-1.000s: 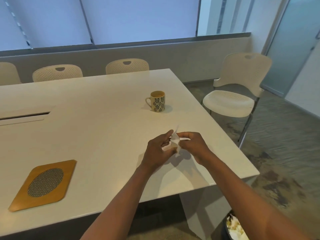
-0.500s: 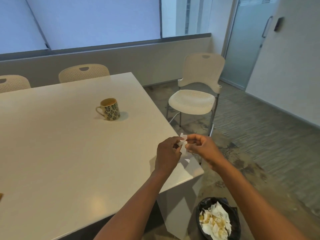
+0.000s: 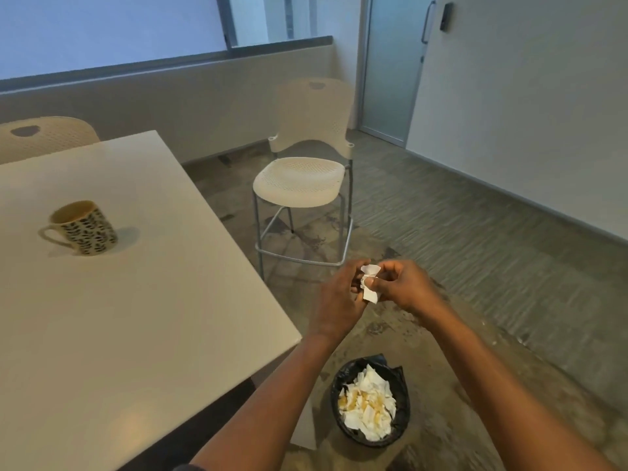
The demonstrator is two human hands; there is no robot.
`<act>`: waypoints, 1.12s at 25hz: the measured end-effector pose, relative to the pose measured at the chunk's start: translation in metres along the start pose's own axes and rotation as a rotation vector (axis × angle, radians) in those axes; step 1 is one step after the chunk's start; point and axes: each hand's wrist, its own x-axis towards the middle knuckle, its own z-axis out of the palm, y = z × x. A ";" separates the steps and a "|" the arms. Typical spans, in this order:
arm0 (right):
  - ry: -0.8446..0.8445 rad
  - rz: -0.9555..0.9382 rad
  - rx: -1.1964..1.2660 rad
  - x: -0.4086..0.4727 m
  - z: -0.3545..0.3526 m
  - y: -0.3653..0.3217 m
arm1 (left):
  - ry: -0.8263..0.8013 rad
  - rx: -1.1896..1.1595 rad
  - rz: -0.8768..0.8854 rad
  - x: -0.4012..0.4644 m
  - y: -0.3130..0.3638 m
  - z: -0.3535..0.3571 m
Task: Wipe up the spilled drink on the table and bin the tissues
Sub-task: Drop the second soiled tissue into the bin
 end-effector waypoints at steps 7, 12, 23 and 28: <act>0.220 0.049 -0.131 0.005 -0.042 0.086 | -0.264 0.043 0.019 -0.009 -0.017 0.076; 0.296 0.080 -0.311 0.004 -0.026 0.160 | -0.385 0.269 -0.169 -0.031 -0.061 0.112; 0.138 0.158 -0.479 0.026 0.032 0.294 | -0.499 0.379 -0.486 -0.057 -0.123 0.141; 0.090 0.174 -0.489 0.031 0.048 0.327 | -0.511 0.367 -0.520 -0.070 -0.137 0.142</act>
